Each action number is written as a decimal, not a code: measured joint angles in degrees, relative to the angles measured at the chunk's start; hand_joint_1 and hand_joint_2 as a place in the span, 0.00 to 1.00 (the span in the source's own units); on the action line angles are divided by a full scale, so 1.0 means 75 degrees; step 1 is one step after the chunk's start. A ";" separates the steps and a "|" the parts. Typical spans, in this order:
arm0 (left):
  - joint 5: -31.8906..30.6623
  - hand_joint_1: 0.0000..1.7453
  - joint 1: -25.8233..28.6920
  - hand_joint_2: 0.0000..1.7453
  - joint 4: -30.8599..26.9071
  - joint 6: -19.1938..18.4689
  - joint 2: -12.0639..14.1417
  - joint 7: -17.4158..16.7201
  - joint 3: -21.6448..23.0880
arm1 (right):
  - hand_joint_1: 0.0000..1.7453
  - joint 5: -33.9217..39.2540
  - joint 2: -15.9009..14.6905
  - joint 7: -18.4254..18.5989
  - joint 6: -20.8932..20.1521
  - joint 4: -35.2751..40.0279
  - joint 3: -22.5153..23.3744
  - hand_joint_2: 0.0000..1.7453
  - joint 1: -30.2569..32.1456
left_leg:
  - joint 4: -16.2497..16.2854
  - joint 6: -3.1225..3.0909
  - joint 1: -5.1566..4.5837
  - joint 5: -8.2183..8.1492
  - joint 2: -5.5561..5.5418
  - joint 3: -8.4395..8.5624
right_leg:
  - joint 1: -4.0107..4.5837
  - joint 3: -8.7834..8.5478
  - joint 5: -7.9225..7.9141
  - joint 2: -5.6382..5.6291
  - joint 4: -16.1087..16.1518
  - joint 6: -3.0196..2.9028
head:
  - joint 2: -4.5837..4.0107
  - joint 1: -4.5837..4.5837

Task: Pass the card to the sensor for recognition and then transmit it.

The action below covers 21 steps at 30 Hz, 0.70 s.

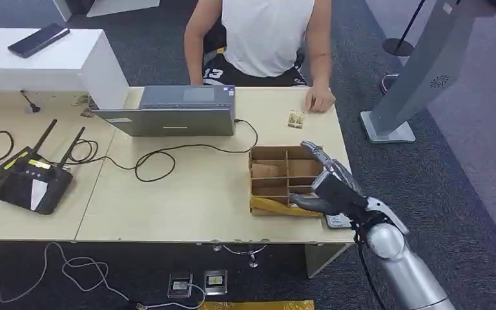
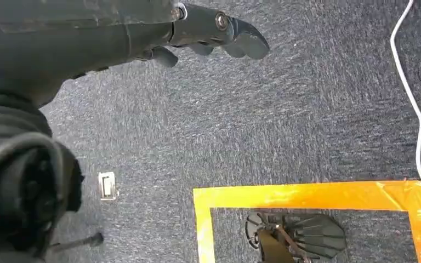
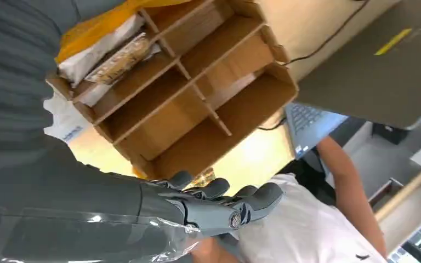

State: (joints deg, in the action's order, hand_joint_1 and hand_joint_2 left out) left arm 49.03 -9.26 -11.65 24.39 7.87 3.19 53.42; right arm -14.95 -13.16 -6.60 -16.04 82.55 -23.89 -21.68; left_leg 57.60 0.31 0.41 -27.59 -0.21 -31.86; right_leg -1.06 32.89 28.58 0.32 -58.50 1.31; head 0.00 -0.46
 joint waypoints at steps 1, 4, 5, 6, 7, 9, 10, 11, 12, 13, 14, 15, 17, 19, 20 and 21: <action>0.0000 0.00 0.0000 0.00 0.0000 -0.0003 0.0018 0.0000 0.0000 | 0.00 -0.0018 -0.0021 0.0009 0.0006 0.0000 -0.0015 1.00 0.0010 | 0.0000 0.0000 0.0000 0.0000 0.0000 0.0000 | 0.0000 0.0001 0.0000 -0.0001 0.0000 0.0000 | 0.0000 0.0000; 0.0000 0.00 -0.0001 0.00 0.0000 -0.0012 0.0020 0.0000 0.0000 | 0.00 -0.0018 -0.0079 0.0012 0.0006 0.0000 -0.0070 1.00 0.0023 | 0.0000 0.0000 0.0000 0.0000 0.0000 0.0001 | 0.0000 0.0001 0.0000 0.0000 0.0000 0.0000 | 0.0000 0.0003; 0.0000 0.00 -0.0001 0.00 0.0000 -0.0015 0.0020 0.0000 0.0000 | 0.00 -0.0021 -0.0082 0.0014 0.0009 0.0000 -0.0070 1.00 0.0029 | 0.0000 0.0000 0.0000 0.0000 0.0000 0.0000 | 0.0000 0.0001 0.0000 0.0000 0.0000 0.0000 | 0.0000 0.0000; 0.0000 0.00 0.0000 0.00 0.0000 -0.0015 0.0020 0.0000 0.0000 | 0.00 -0.0029 -0.0085 0.0020 0.0009 0.0000 -0.0073 1.00 0.0034 | 0.0000 0.0000 0.0001 0.0000 0.0000 0.0000 | 0.0000 0.0001 0.0000 0.0000 0.0000 0.0000 | 0.0000 0.0000; 0.0000 0.00 -0.0001 0.00 0.0000 -0.0020 0.0020 0.0000 0.0000 | 0.00 -0.0113 -0.0099 0.0035 0.0017 0.0000 -0.0073 1.00 0.0036 | 0.0000 0.0000 0.0000 0.0000 0.0000 0.0000 | 0.0000 0.0001 0.0000 0.0000 0.0000 0.0000 | 0.0000 0.0003; 0.0000 0.00 -0.0002 0.00 0.0000 -0.0032 0.0023 0.0000 0.0000 | 0.00 -0.0526 -0.0146 0.0064 0.0111 0.0000 -0.0111 1.00 0.0036 | 0.0000 0.0000 0.0000 0.0000 0.0000 0.0000 | 0.0000 0.0001 0.0000 0.0000 0.0000 0.0000 | 0.0000 0.0000; 0.0000 0.00 -0.0002 0.00 0.0000 -0.0029 0.0032 0.0000 0.0000 | 0.00 -0.0820 -0.0181 0.0064 0.0190 0.0000 -0.0143 1.00 0.0037 | 0.0000 0.0000 0.0000 0.0000 0.0000 0.0000 | 0.0000 0.0001 0.0000 0.0000 0.0000 0.0000 | 0.0000 0.0003; 0.0000 0.00 -0.0002 0.00 0.0000 -0.0023 0.0032 0.0000 0.0000 | 0.00 -0.1164 -0.0213 0.0064 0.0300 0.0000 -0.0183 1.00 0.0042 | 0.0000 0.0000 0.0000 0.0000 0.0000 0.0000 | 0.0000 0.0001 0.0000 0.0000 0.0000 0.0000 | 0.0000 0.0000; 0.0000 0.00 -0.0002 0.00 0.0000 -0.0020 0.0035 0.0000 0.0000 | 0.00 -0.1497 -0.0236 0.0064 0.0426 0.0000 -0.0213 1.00 0.0044 | 0.0000 0.0000 0.0000 0.0000 0.0000 0.0000 | 0.0000 0.0000 0.0000 0.0000 0.0000 0.0000 | 0.0000 0.0000; 0.0000 0.00 -0.0002 0.00 0.0000 -0.0023 0.0038 -0.0003 0.0000 | 0.00 -0.1809 -0.0268 0.0064 0.0568 -0.0003 -0.0279 1.00 0.0044 | 0.0000 0.0000 0.0000 0.0000 0.0000 0.0000 | 0.0000 0.0001 0.0000 0.0000 0.0000 0.0000 | 0.0000 0.0000; 0.0000 0.00 -0.0003 0.00 0.0000 -0.0023 0.0038 -0.0003 0.0000 | 0.00 -0.2085 -0.0303 0.0067 0.0691 -0.0006 -0.0335 1.00 0.0048 | 0.0000 0.0000 0.0000 0.0000 0.0000 0.0000 | 0.0000 0.0001 0.0000 0.0000 0.0000 0.0000 | 0.0000 0.0003; 0.0000 0.00 -0.0004 0.00 0.0000 -0.0023 0.0038 -0.0003 0.0000 | 0.00 -0.2330 -0.0330 0.0082 0.0811 -0.0011 -0.0385 1.00 0.0052 | 0.0000 0.0000 0.0000 0.0000 0.0000 0.0000 | 0.0000 0.0000 0.0000 0.0000 0.0000 0.0000 | 0.0000 0.0000; 0.0000 0.00 -0.0005 0.00 0.0000 -0.0015 0.0038 -0.0012 0.0000 | 0.00 -0.3000 -0.0385 0.0169 0.1117 -0.0032 -0.0501 1.00 0.0051 | 0.0000 0.0000 0.0000 0.0000 0.0000 0.0000 | 0.0000 0.0001 0.0000 0.0000 0.0000 0.0000 | 0.0000 0.0000; 0.0009 0.00 -0.0005 0.00 0.0000 -0.0015 0.0038 -0.0023 0.0000 | 0.00 -0.3603 -0.0429 0.0271 0.1344 -0.0061 -0.0574 1.00 0.0051 | 0.0000 0.0000 0.0000 0.0000 0.0000 -0.0001 | 0.0000 0.0001 0.0000 0.0000 0.0000 0.0000 | 0.0000 0.0000; 0.0015 0.00 -0.0005 0.00 0.0000 -0.0020 0.0038 -0.0026 0.0000 | 0.00 -0.3795 -0.0449 0.0324 0.1431 -0.0079 -0.0609 1.00 0.0051 | 0.0000 0.0000 0.0000 0.0000 0.0000 -0.0001 | 0.0000 0.0001 0.0000 0.0000 0.0000 0.0000 | 0.0000 0.0003; 0.0029 0.00 -0.0005 0.00 0.0000 -0.0023 0.0038 -0.0026 0.0000 | 0.00 -0.3903 -0.0461 0.0341 0.1481 -0.0093 -0.0632 1.00 0.0051 | 0.0000 0.0000 0.0000 0.0000 0.0000 -0.0001 | 0.0000 0.0001 0.0000 0.0000 0.0000 0.0000 | 0.0000 0.0003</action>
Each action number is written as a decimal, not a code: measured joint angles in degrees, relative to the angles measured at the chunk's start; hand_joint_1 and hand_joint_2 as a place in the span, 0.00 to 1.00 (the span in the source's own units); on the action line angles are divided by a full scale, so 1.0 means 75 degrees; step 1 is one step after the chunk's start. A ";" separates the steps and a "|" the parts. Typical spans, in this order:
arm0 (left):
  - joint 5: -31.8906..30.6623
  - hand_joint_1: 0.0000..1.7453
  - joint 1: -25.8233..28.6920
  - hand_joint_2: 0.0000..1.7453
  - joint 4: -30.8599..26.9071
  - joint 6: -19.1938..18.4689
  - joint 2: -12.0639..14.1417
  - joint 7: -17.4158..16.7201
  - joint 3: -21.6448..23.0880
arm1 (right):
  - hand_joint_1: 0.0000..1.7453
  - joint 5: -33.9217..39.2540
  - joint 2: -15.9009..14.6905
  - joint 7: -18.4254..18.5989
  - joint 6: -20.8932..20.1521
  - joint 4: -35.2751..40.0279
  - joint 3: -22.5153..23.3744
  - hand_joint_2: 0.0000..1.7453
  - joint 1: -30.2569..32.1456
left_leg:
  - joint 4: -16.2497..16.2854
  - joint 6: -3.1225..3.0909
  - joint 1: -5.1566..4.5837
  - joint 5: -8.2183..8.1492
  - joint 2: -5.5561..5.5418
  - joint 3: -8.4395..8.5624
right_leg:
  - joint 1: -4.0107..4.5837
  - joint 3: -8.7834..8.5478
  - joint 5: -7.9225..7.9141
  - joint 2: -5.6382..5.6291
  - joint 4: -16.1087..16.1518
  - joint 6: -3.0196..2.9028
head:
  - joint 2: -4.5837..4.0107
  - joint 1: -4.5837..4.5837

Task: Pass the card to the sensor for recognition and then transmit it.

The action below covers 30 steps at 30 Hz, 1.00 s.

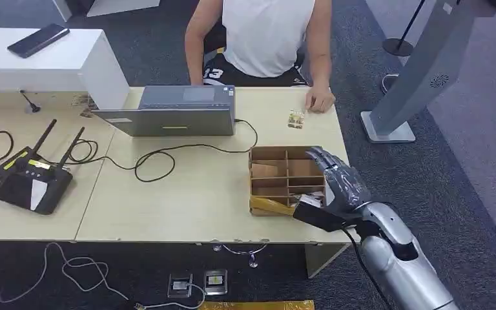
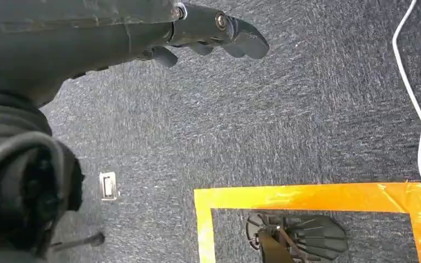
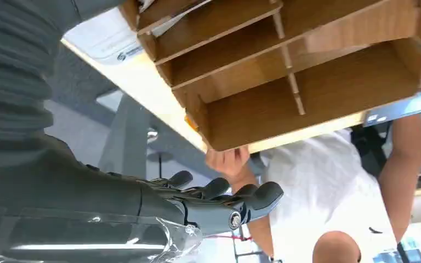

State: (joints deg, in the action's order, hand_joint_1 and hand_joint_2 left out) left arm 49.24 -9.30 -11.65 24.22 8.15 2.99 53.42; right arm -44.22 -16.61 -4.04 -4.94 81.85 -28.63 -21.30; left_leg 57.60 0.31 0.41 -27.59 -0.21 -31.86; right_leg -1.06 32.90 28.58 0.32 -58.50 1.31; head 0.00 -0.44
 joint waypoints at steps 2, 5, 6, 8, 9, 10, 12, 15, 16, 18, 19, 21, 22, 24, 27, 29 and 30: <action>0.0015 0.00 -0.0001 0.00 0.0000 0.0000 0.0000 -0.0003 0.0000 | 0.00 -0.0233 -0.0009 0.0032 0.0099 -0.0029 -0.0020 1.00 -0.0001 | 0.0000 0.0000 0.0000 0.0000 0.0000 0.0000 | 0.0000 0.0000 0.0000 0.0000 0.0000 0.0000 | 0.0000 0.0000; 0.0017 0.00 0.0000 0.00 0.0000 -0.0003 0.0000 -0.0003 0.0000 | 0.00 -0.0612 -0.0070 0.0038 0.0294 -0.0131 -0.0079 1.00 -0.0005 | 0.0000 0.0000 0.0000 0.0000 0.0000 -0.0001 | 0.0000 -0.0001 0.0000 0.0001 0.0000 0.0000 | 0.0000 -0.0003; 0.0014 0.00 0.0000 0.00 0.0000 -0.0009 0.0000 -0.0003 0.0000 | 0.00 -0.0748 -0.0090 0.0038 0.0338 -0.0166 -0.0093 1.00 -0.0005 | 0.0000 0.0000 0.0000 0.0000 0.0000 -0.0001 | 0.0000 0.0000 0.0000 0.0001 0.0000 0.0000 | 0.0000 -0.0003; 0.0012 0.00 -0.0001 0.00 0.0000 -0.0009 0.0000 -0.0003 0.0000 | 0.00 -0.0975 -0.0125 0.0050 0.0379 -0.0215 -0.0113 1.00 -0.0005 | 0.0000 0.0000 0.0000 0.0000 0.0000 -0.0001 | 0.0000 -0.0001 0.0000 0.0001 0.0000 0.0000 | 0.0000 -0.0003; 0.0012 0.00 -0.0001 0.00 0.0000 -0.0009 0.0000 -0.0003 0.0000 | 0.00 -0.1049 -0.0137 0.0055 0.0390 -0.0242 -0.0119 1.00 -0.0005 | 0.0000 0.0000 0.0000 0.0000 0.0000 0.0000 | 0.0000 -0.0001 0.0000 0.0001 0.0000 0.0000 | 0.0000 -0.0003; 0.0006 0.00 -0.0001 0.00 0.0000 -0.0009 0.0000 -0.0003 0.0000 | 0.00 -0.1086 -0.0157 0.0055 0.0399 -0.0268 -0.0131 1.00 -0.0003 | 0.0000 0.0000 0.0000 0.0000 0.0000 0.0000 | 0.0000 0.0000 0.0000 0.0000 0.0000 0.0000 | 0.0000 -0.0003; -0.0003 0.00 -0.0001 0.00 0.0000 -0.0009 0.0000 -0.0003 0.0000 | 0.00 -0.1098 -0.0189 0.0055 0.0396 -0.0309 -0.0166 1.00 -0.0002 | 0.0000 0.0000 0.0000 0.0000 0.0000 0.0001 | 0.0000 0.0000 0.0000 0.0000 0.0000 0.0000 | 0.0000 -0.0003; -0.0041 0.00 -0.0001 0.00 0.0000 -0.0023 0.0000 -0.0003 0.0000 | 0.00 -0.1040 -0.0210 0.0049 0.0329 -0.0376 -0.0192 1.00 0.0001 | 0.0000 0.0000 0.0000 0.0000 0.0000 0.0001 | 0.0000 0.0000 0.0000 0.0000 0.0000 0.0000 | 0.0000 0.0000; -0.0053 0.00 -0.0001 0.00 0.0000 -0.0026 0.0000 -0.0003 0.0003 | 0.00 -0.1011 -0.0210 0.0044 0.0300 -0.0393 -0.0192 1.00 0.0000 | 0.0000 0.0000 0.0000 0.0000 0.0000 0.0001 | 0.0000 0.0000 0.0000 0.0000 0.0000 0.0000 | 0.0000 -0.0003; -0.0053 0.00 -0.0001 0.00 0.0000 -0.0023 0.0000 -0.0003 0.0003 | 0.00 -0.0987 -0.0210 0.0032 0.0256 -0.0437 -0.0198 1.00 -0.0001 | 0.0000 0.0000 0.0000 0.0000 0.0000 0.0000 | 0.0000 0.0000 0.0000 0.0000 0.0000 0.0000 | 0.0000 -0.0003; -0.0055 0.00 -0.0001 0.00 0.0000 -0.0023 0.0000 -0.0003 0.0003 | 0.00 -0.0982 -0.0210 0.0026 0.0245 -0.0454 -0.0204 1.00 -0.0001 | 0.0000 0.0000 0.0000 0.0000 0.0000 0.0000 | 0.0000 0.0000 0.0000 0.0000 0.0000 0.0000 | 0.0000 0.0000; -0.0067 0.00 -0.0001 0.00 0.0000 -0.0023 0.0000 -0.0003 0.0003 | 0.00 -0.0979 -0.0210 0.0012 0.0213 -0.0495 -0.0210 1.00 -0.0003 | 0.0000 0.0000 0.0000 0.0000 0.0000 0.0000 | 0.0000 -0.0001 0.0000 0.0000 0.0000 0.0000 | 0.0000 0.0000; -0.0079 0.00 -0.0001 0.00 0.0000 -0.0023 0.0000 -0.0003 0.0003 | 0.00 -0.0979 -0.0207 0.0006 0.0198 -0.0507 -0.0212 1.00 -0.0002 | 0.0000 0.0000 0.0000 0.0000 0.0000 0.0000 | 0.0000 -0.0001 0.0000 0.0001 0.0000 0.0000 | 0.0000 -0.0003; -0.0114 0.00 -0.0001 0.00 0.0000 -0.0029 0.0000 0.0000 0.0003 | 0.00 -0.0979 -0.0201 0.0006 0.0180 -0.0516 -0.0218 1.00 -0.0003 | -0.0001 0.0000 0.0000 0.0000 0.0000 -0.0001 | 0.0000 -0.0002 0.0000 0.0000 0.0000 0.0000 | 0.0000 0.0000; -0.0152 0.00 -0.0007 0.00 0.0000 -0.0032 0.0003 0.0000 0.0003 | 0.00 -0.0996 -0.0160 -0.0018 0.0204 -0.0577 -0.0230 1.00 -0.0004 | -0.0001 0.0000 0.0000 0.0000 0.0000 -0.0002 | 0.0000 -0.0002 0.0000 0.0001 0.0000 0.0000 | 0.0000 -0.0003; -0.0160 0.00 -0.0010 0.00 0.0000 -0.0032 0.0006 0.0000 0.0003 | 0.00 -0.0999 -0.0108 -0.0038 0.0236 -0.0623 -0.0245 1.00 -0.0005 | -0.0001 0.0000 0.0000 0.0000 0.0000 -0.0002 | 0.0000 -0.0002 0.0000 0.0001 0.0000 0.0000 | 0.0000 -0.0003; -0.0163 0.00 -0.0012 0.00 0.0000 -0.0029 0.0009 0.0000 0.0003 | 0.00 -0.0999 -0.0084 -0.0041 0.0248 -0.0644 -0.0251 1.00 -0.0006 | -0.0001 0.0000 0.0000 0.0000 0.0000 -0.0002 | 0.0000 -0.0002 0.0000 0.0001 0.0000 0.0000 | 0.0000 0.0000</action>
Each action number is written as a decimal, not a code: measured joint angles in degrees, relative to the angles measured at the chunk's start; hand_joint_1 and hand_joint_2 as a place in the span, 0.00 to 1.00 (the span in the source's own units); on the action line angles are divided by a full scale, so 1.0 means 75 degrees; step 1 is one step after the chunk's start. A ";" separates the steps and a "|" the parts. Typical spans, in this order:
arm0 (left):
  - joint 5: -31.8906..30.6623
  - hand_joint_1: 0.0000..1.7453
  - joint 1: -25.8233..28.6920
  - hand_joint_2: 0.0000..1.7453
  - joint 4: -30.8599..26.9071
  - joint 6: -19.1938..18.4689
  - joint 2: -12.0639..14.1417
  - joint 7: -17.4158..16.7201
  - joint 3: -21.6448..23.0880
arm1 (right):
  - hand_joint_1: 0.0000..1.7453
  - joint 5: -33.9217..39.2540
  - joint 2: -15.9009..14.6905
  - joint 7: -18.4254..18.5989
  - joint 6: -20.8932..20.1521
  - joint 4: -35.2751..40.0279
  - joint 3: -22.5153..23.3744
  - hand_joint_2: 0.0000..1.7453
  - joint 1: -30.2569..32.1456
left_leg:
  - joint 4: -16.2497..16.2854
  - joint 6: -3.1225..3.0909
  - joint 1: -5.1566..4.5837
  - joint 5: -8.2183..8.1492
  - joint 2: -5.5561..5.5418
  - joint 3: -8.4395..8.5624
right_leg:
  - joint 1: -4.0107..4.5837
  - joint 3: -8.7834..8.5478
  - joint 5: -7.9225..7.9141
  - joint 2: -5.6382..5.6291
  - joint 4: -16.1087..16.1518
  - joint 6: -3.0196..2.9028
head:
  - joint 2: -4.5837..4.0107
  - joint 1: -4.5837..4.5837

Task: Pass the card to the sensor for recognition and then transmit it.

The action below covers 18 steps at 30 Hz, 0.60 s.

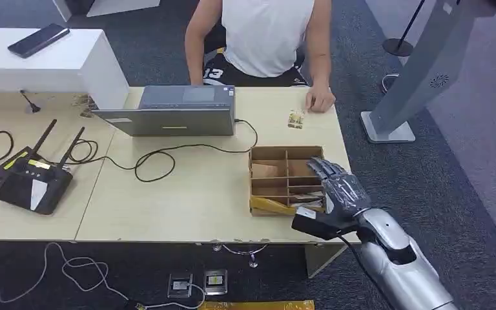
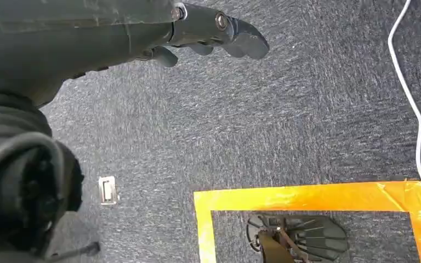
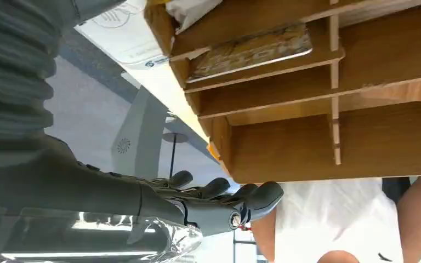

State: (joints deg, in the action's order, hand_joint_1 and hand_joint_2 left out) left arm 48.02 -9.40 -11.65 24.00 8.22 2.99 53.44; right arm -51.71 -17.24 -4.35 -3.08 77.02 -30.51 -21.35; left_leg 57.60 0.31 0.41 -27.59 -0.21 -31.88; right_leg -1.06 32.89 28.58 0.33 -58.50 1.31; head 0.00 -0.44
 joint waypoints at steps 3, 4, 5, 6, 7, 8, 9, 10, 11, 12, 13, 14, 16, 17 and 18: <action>-0.0009 0.00 0.0000 0.00 0.0000 0.0006 0.0006 0.0006 0.0000 | 0.00 -0.0003 0.0061 -0.0029 0.0026 -0.0067 -0.0026 1.00 -0.0030 | 0.0000 0.0000 0.0000 0.0000 0.0000 0.0000 | 0.0000 0.0001 0.0000 0.0000 0.0000 0.0000 | 0.0000 0.0000; -0.0015 0.00 -0.0001 0.00 0.0000 0.0006 0.0009 0.0009 0.0000 | 0.00 -0.0003 0.0078 -0.0047 0.0038 -0.0084 -0.0032 1.00 -0.0040 | 0.0000 0.0000 0.0000 0.0000 0.0000 0.0000 | 0.0000 0.0000 0.0000 0.0000 0.0000 0.0000 | 0.0000 -0.0003; -0.0023 0.00 -0.0001 0.00 0.0000 0.0006 0.0012 0.0012 0.0000 | 0.00 -0.0003 0.0099 -0.0070 0.0055 -0.0111 -0.0038 1.00 -0.0057 | 0.0000 0.0000 0.0000 0.0000 0.0000 0.0000 | 0.0000 0.0000 0.0000 0.0000 0.0000 0.0000 | 0.0000 0.0000; -0.0023 0.00 -0.0001 0.00 0.0000 0.0003 0.0012 0.0015 0.0000 | 0.00 -0.0003 0.0117 -0.0085 0.0073 -0.0128 -0.0041 1.00 -0.0067 | 0.0000 0.0000 0.0000 0.0000 0.0000 0.0000 | 0.0000 0.0000 0.0000 0.0000 0.0000 0.0000 | 0.0000 -0.0003; -0.0023 0.00 -0.0001 0.00 0.0000 0.0003 0.0012 0.0015 0.0000 | 0.00 0.0000 0.0134 -0.0105 0.0093 -0.0146 -0.0046 1.00 -0.0076 | 0.0000 0.0000 0.0000 0.0000 0.0000 -0.0001 | 0.0000 0.0000 0.0000 0.0001 0.0000 0.0000 | 0.0000 -0.0003; -0.0023 0.00 -0.0001 0.00 0.0000 0.0003 0.0012 0.0015 0.0000 | 0.00 0.0006 0.0151 -0.0128 0.0105 -0.0160 -0.0047 1.00 -0.0091 | 0.0000 0.0000 0.0000 0.0000 0.0000 -0.0001 | 0.0000 0.0000 0.0000 0.0000 0.0000 0.0000 | 0.0000 -0.0003; -0.0023 0.00 -0.0001 0.00 0.0000 0.0006 0.0012 0.0015 0.0000 | 0.00 0.0012 0.0163 -0.0152 0.0119 -0.0181 -0.0047 1.00 -0.0108 | 0.0000 0.0000 0.0000 0.0000 0.0000 -0.0001 | 0.0000 0.0000 0.0000 0.0000 0.0000 0.0000 | 0.0000 0.0000; -0.0023 0.00 -0.0002 0.00 0.0000 0.0003 0.0012 0.0020 0.0000 | 0.00 0.0026 0.0186 -0.0192 0.0151 -0.0204 -0.0047 1.00 -0.0125 | 0.0000 0.0000 0.0000 0.0000 0.0000 -0.0001 | 0.0000 0.0000 0.0000 0.0000 0.0000 0.0000 | 0.0000 -0.0003; -0.0023 0.00 -0.0002 0.00 0.0000 0.0003 0.0009 0.0026 0.0000 | 0.00 0.0044 0.0207 -0.0239 0.0183 -0.0236 -0.0049 1.00 -0.0145 | 0.0000 0.0000 0.0000 0.0000 0.0000 -0.0001 | 0.0000 0.0000 0.0000 0.0000 0.0000 0.0000 | 0.0000 -0.0003; -0.0023 0.00 -0.0002 0.00 0.0000 0.0003 0.0009 0.0029 0.0000 | 0.00 0.0061 0.0230 -0.0277 0.0207 -0.0268 -0.0050 1.00 -0.0168 | 0.0000 0.0000 0.0000 0.0000 0.0000 -0.0001 | 0.0000 0.0000 0.0000 0.0000 0.0000 0.0000 | 0.0000 -0.0003; -0.0026 0.00 -0.0002 0.00 0.0000 0.0003 0.0009 0.0032 0.0000 | 0.00 0.0073 0.0262 -0.0309 0.0227 -0.0315 -0.0050 1.00 -0.0196 | 0.0000 0.0000 0.0000 0.0000 0.0000 -0.0001 | 0.0000 0.0001 0.0000 0.0000 0.0000 0.0000 | 0.0000 0.0000; -0.0023 0.00 -0.0003 0.00 0.0000 0.0003 0.0009 0.0035 0.0000 | 0.00 0.0087 0.0289 -0.0324 0.0242 -0.0353 -0.0052 1.00 -0.0217 | 0.0000 0.0000 0.0000 0.0000 0.0000 0.0000 | 0.0000 0.0000 0.0000 0.0000 0.0000 0.0000 | 0.0000 0.0000; -0.0023 0.00 -0.0002 0.00 0.0000 0.0006 0.0009 0.0035 0.0000 | 0.00 0.0087 0.0323 -0.0353 0.0274 -0.0411 -0.0052 1.00 -0.0244 | 0.0000 0.0000 0.0000 0.0000 0.0000 -0.0001 | 0.0000 0.0000 0.0000 0.0002 0.0000 0.0000 | 0.0000 -0.0003; -0.0023 0.00 -0.0002 0.00 0.0000 0.0006 0.0006 0.0035 0.0000 | 0.00 0.0090 0.0338 -0.0364 0.0280 -0.0437 -0.0052 1.00 -0.0260 | 0.0000 0.0000 0.0000 0.0000 0.0000 -0.0001 | 0.0000 0.0000 0.0000 0.0001 0.0000 0.0000 | 0.0000 -0.0003; -0.0023 0.00 -0.0002 0.00 0.0000 0.0009 0.0006 0.0038 0.0000 | 0.00 0.0093 0.0358 -0.0385 0.0286 -0.0478 -0.0055 1.00 -0.0280 | 0.0000 0.0000 0.0000 0.0000 0.0000 -0.0001 | 0.0000 0.0000 0.0000 0.0001 0.0000 0.0000 | 0.0000 0.0000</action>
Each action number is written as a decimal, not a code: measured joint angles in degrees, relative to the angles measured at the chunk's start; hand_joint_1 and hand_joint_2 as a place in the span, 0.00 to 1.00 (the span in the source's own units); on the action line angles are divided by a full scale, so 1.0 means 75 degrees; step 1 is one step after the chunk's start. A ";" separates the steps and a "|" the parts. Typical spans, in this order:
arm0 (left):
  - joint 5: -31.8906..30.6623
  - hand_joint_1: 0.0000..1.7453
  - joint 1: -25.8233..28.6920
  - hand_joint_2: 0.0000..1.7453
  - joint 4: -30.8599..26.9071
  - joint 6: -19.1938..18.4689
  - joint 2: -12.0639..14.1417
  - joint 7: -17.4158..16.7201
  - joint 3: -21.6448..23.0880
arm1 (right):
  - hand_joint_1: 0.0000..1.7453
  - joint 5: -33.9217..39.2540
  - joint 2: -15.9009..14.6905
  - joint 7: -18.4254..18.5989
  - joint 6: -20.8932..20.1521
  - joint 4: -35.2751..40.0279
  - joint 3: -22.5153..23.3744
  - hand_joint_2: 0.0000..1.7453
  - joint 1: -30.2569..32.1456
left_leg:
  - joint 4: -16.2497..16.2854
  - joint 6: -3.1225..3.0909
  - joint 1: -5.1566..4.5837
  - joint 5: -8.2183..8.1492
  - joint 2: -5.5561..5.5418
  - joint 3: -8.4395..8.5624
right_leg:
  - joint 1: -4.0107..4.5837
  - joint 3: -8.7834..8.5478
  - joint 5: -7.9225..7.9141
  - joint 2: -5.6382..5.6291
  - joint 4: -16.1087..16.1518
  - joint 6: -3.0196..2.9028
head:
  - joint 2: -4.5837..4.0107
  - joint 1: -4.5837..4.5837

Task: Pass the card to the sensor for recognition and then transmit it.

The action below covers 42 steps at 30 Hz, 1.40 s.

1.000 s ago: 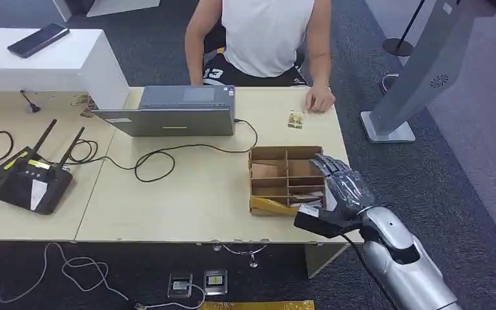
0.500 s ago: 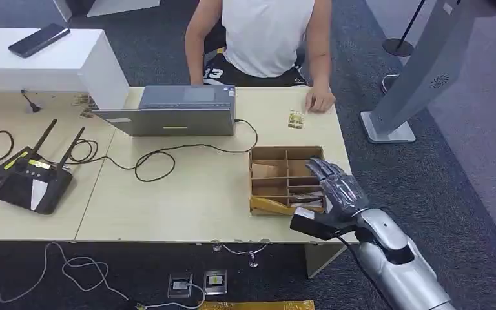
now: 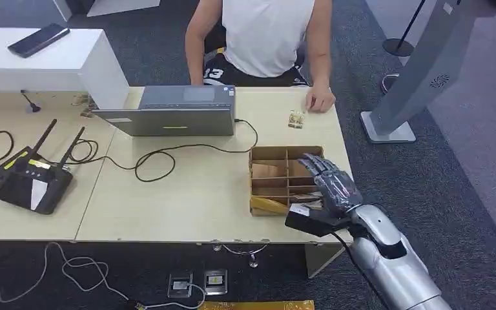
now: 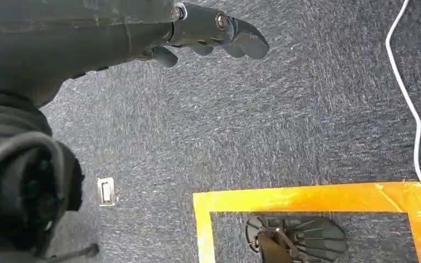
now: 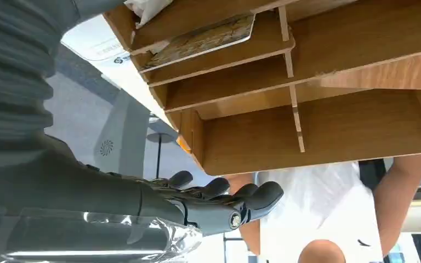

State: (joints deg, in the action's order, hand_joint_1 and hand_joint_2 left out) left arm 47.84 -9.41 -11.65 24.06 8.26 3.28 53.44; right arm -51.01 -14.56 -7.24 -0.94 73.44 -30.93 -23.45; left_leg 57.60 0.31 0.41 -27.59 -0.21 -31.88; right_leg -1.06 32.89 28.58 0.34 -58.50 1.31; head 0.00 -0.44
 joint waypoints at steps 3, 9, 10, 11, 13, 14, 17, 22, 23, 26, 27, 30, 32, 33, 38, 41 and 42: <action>0.0000 0.00 0.0000 0.00 0.0000 0.0006 -0.0006 0.0003 0.0000 | 0.00 0.0015 0.0044 -0.0015 0.0015 -0.0105 0.0000 1.00 -0.0059 | 0.0000 0.0000 0.0000 0.0000 0.0000 0.0000 | 0.0000 0.0000 0.0000 0.0000 0.0000 0.0000 | 0.0000 0.0000; 0.0003 0.00 0.0000 0.00 0.0000 0.0009 -0.0006 0.0003 0.0000 | 0.26 0.0015 0.0076 -0.0020 0.0017 -0.0277 0.0000 1.00 -0.0100 | 0.0000 0.0000 0.0000 0.0000 0.0000 0.0000 | 0.0000 0.0000 0.0000 0.0000 0.0000 0.0000 | -0.0003 0.0000; 0.0003 0.00 0.0000 0.00 0.0000 0.0006 -0.0006 0.0003 0.0000 | 0.26 0.0015 0.0087 -0.0020 0.0020 -0.0306 0.0000 1.00 -0.0107 | 0.0000 0.0000 0.0000 0.0000 0.0000 0.0000 | 0.0000 0.0001 0.0000 -0.0001 0.0000 0.0000 | 0.0000 -0.0003; 0.0003 0.00 0.0000 0.00 0.0000 0.0006 -0.0009 0.0003 0.0000 | 0.26 0.0015 0.0090 -0.0020 0.0023 -0.0338 0.0000 1.00 -0.0117 | 0.0000 0.0000 0.0000 0.0000 0.0000 0.0000 | 0.0000 0.0001 0.0000 -0.0001 0.0000 0.0000 | 0.0000 -0.0003; 0.0003 0.00 0.0000 0.00 0.0000 0.0003 -0.0009 0.0003 0.0000 | 0.66 0.0015 0.0093 -0.0020 0.0023 -0.0387 0.0000 1.00 -0.0127 | 0.0000 0.0000 0.0000 0.0000 0.0000 0.0000 | 0.0000 0.0000 0.0000 0.0000 0.0000 0.0000 | 0.0000 -0.0003; 0.0003 0.00 0.0001 0.00 0.0000 0.0000 -0.0009 0.0003 0.0000 | 0.93 0.0015 0.0096 -0.0020 0.0023 -0.0411 0.0000 1.00 -0.0132 | 0.0000 0.0000 0.0000 0.0000 0.0000 0.0000 | 0.0000 0.0000 0.0000 0.0001 0.0000 0.0000 | 0.0000 -0.0003; 0.0003 0.00 0.0000 0.00 0.0000 0.0000 -0.0009 0.0003 0.0000 | 1.00 0.0015 0.0111 -0.0020 0.0023 -0.0469 0.0000 1.00 -0.0144 | 0.0000 0.0000 0.0000 0.0000 0.0000 0.0000 | 0.0000 0.0001 0.0000 -0.0001 0.0000 0.0000 | 0.0000 0.0000; 0.0006 0.00 0.0000 0.00 0.0000 -0.0003 -0.0009 0.0003 0.0000 | 1.00 0.0017 0.0119 -0.0020 -0.0003 -0.0580 -0.0003 1.00 -0.0188 | 0.0000 0.0000 0.0000 0.0000 0.0000 0.0000 | 0.0000 0.0001 0.0000 0.0000 0.0000 0.0000 | 0.0000 -0.0003; 0.0006 0.00 0.0000 0.00 0.0000 -0.0003 -0.0009 0.0003 0.0000 | 1.00 0.0015 0.0122 -0.0020 -0.0012 -0.0609 -0.0003 1.00 -0.0194 | 0.0000 0.0000 0.0000 0.0000 0.0000 0.0000 | 0.0000 0.0001 0.0000 0.0000 0.0000 0.0000 | 0.0000 0.0000; 0.0006 0.00 0.0000 0.00 0.0000 -0.0006 -0.0009 0.0003 0.0000 | 1.00 0.0015 0.0125 -0.0020 -0.0035 -0.0708 -0.0003 1.00 -0.0226 | 0.0000 0.0000 0.0000 0.0000 0.0000 0.0000 | 0.0000 0.0000 0.0000 0.0000 0.0000 0.0000 | 0.0000 -0.0003; 0.0006 0.00 0.0000 0.00 0.0000 -0.0006 -0.0009 0.0003 0.0000 | 1.00 0.0017 0.0128 -0.0020 -0.0052 -0.0734 -0.0003 1.00 -0.0231 | 0.0000 0.0000 0.0000 0.0000 0.0000 0.0000 | 0.0000 0.0000 0.0000 0.0001 0.0000 0.0000 | 0.0000 -0.0003; 0.0009 0.00 0.0000 0.00 0.0000 -0.0006 -0.0009 0.0003 0.0000 | 1.00 0.0029 0.0134 -0.0020 -0.0087 -0.0807 -0.0003 1.00 -0.0257 | 0.0000 0.0000 0.0000 0.0000 0.0000 0.0000 | 0.0000 0.0000 0.0000 0.0001 0.0000 0.0000 | 0.0000 0.0000; 0.0009 0.00 0.0000 0.00 0.0000 -0.0003 -0.0009 0.0003 0.0000 | 1.00 0.0041 0.0137 -0.0020 -0.0099 -0.0848 -0.0003 1.00 -0.0270 | 0.0000 0.0000 0.0000 0.0000 0.0000 0.0000 | 0.0000 0.0000 0.0000 0.0001 0.0001 0.0000 | 0.0000 0.0000; 0.0009 0.00 0.0000 0.00 0.0000 -0.0003 -0.0009 0.0003 0.0000 | 1.00 0.0041 0.0140 -0.0020 -0.0105 -0.0860 -0.0003 1.00 -0.0274 | 0.0000 0.0000 0.0000 0.0000 0.0000 0.0001 | 0.0000 0.0000 0.0000 0.0000 0.0001 0.0000 | 0.0000 -0.0003; 0.0006 0.00 0.0000 0.00 0.0000 0.0000 -0.0009 0.0012 0.0000 | 1.00 0.0061 0.0157 -0.0020 -0.0122 -0.0932 -0.0003 1.00 -0.0313 | 0.0000 0.0000 0.0000 0.0000 0.0000 0.0002 | 0.0000 0.0000 0.0000 0.0000 0.0001 0.0000 | 0.0000 -0.0003; 0.0000 0.00 0.0000 0.00 0.0000 0.0000 -0.0009 0.0044 0.0000 | 1.00 0.0076 0.0163 -0.0020 -0.0125 -0.0979 -0.0003 1.00 -0.0333 | 0.0000 0.0000 0.0000 0.0000 0.0000 0.0003 | 0.0000 -0.0001 0.0000 0.0000 0.0001 0.0000 | 0.0000 0.0000; 0.0000 0.00 0.0000 0.00 0.0000 0.0000 -0.0006 0.0047 0.0000 | 1.00 0.0082 0.0163 -0.0020 -0.0128 -0.0988 -0.0003 1.00 -0.0336 | 0.0000 0.0000 0.0000 0.0000 0.0000 0.0004 | 0.0000 -0.0002 0.0000 0.0000 0.0001 0.0000 | 0.0000 -0.0003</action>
State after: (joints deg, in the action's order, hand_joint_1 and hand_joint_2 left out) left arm 47.84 -9.41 -11.65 24.06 8.22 3.63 53.44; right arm -50.40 -13.33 -7.39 -1.90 66.03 -30.95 -25.97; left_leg 57.60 0.31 0.41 -27.59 -0.21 -31.86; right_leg -1.06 32.88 28.58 0.33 -58.50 1.31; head 0.00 -0.46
